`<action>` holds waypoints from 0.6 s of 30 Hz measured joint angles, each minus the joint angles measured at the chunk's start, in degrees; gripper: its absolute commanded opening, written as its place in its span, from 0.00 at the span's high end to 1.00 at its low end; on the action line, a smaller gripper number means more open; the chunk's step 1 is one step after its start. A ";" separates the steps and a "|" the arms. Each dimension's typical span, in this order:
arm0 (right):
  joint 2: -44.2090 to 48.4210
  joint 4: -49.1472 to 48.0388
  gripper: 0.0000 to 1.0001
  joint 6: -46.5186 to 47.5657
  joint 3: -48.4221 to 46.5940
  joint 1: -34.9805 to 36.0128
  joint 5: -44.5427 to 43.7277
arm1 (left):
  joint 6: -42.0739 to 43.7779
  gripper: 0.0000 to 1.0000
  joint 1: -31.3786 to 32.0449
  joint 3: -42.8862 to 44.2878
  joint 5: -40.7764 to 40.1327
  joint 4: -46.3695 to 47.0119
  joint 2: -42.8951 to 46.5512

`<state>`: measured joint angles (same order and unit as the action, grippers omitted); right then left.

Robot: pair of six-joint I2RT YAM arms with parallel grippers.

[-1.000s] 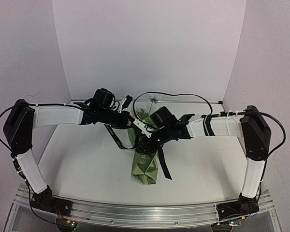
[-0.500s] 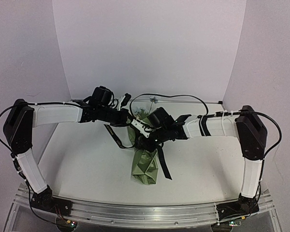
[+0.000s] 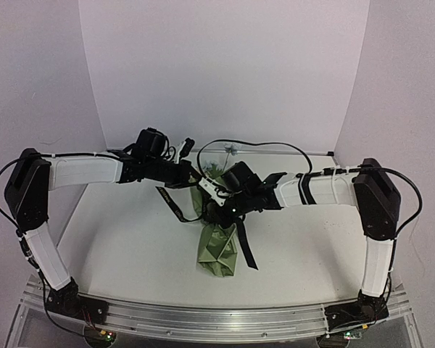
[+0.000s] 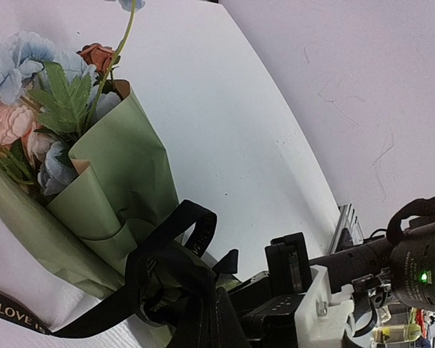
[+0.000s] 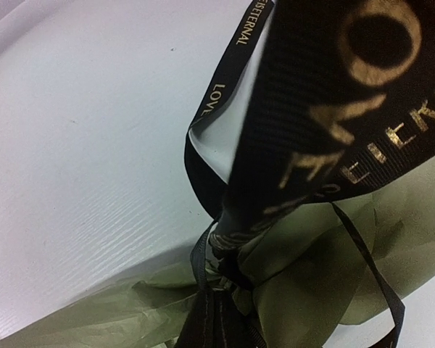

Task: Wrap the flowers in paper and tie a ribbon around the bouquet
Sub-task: Cross the ribbon over the folded bouquet.

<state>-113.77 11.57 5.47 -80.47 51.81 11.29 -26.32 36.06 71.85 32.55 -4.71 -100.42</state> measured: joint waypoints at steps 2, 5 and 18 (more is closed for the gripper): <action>0.23 -0.27 1.00 -0.62 0.48 0.00 -0.41 | -0.42 1.00 -0.15 0.00 0.28 0.49 0.00; 0.82 -0.41 0.87 -1.62 1.22 0.00 -0.69 | -0.79 1.00 -0.29 -0.06 0.51 1.04 0.00; 0.80 -1.09 0.69 -4.77 0.99 0.07 -0.94 | -1.21 1.00 -0.36 -0.37 1.79 1.90 0.00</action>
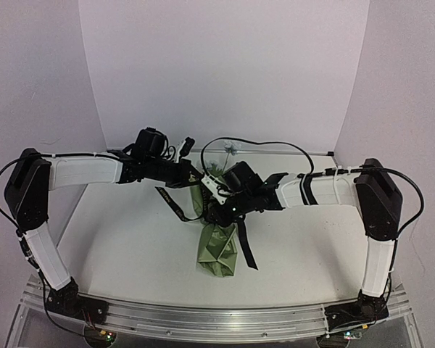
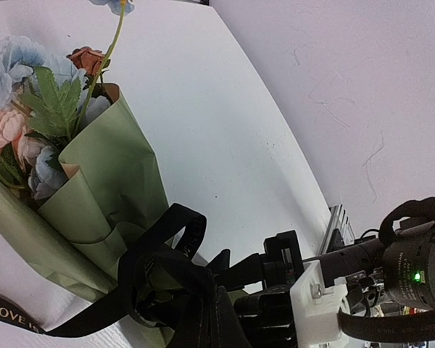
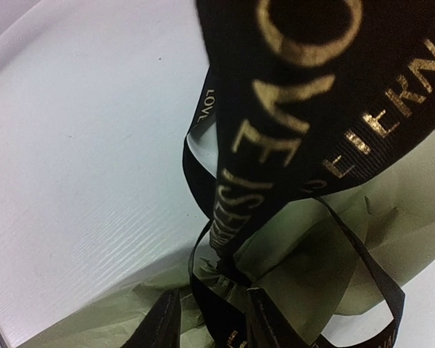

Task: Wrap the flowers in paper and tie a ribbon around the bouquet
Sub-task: Cross the ribbon over the folded bouquet.

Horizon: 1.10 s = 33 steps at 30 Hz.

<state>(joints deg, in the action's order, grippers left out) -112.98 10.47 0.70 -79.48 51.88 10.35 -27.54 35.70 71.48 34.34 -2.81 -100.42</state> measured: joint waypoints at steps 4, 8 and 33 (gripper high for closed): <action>-0.73 -0.25 0.73 -1.19 -0.92 0.04 0.02 | -0.02 1.00 -0.14 0.00 0.01 -0.04 0.00; -1.45 -0.56 0.74 -1.91 -1.21 0.08 -0.03 | -0.04 1.00 -0.56 0.00 -0.07 -0.21 0.00; 1.52 -0.67 1.00 -3.75 2.81 0.68 -3.08 | -6.25 1.00 -3.42 -4.54 0.44 4.51 0.00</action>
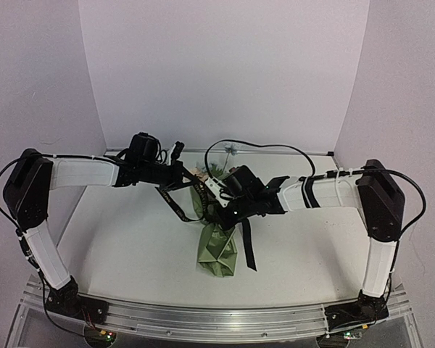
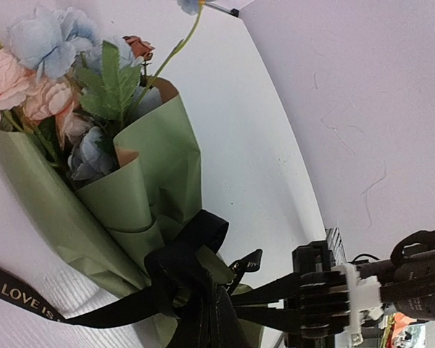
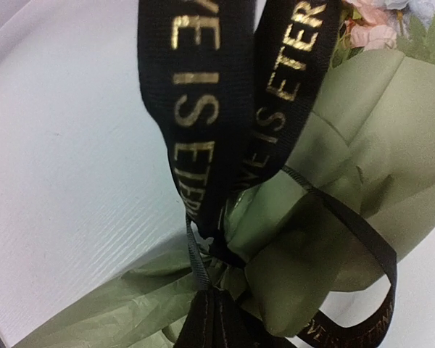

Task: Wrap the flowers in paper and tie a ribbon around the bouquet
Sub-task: Cross the ribbon over the folded bouquet.

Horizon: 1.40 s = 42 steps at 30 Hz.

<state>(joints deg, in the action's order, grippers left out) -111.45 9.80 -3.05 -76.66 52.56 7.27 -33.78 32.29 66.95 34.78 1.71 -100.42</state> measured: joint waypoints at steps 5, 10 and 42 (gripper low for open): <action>3.57 -0.06 1.00 0.16 1.38 0.00 -2.35 | -0.79 1.00 -0.63 -1.31 0.17 0.66 0.13; 7.19 0.26 1.00 1.09 4.20 0.00 -5.71 | -0.66 1.00 -0.61 -3.29 0.24 0.88 1.79; 15.18 10.97 1.00 -3.24 8.55 -0.28 -12.22 | 7.62 0.99 11.27 -16.14 8.60 2.24 13.05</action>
<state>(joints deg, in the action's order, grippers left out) -96.28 20.77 -6.29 -68.11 52.27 -4.96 -26.16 43.56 50.81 43.38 3.95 -87.37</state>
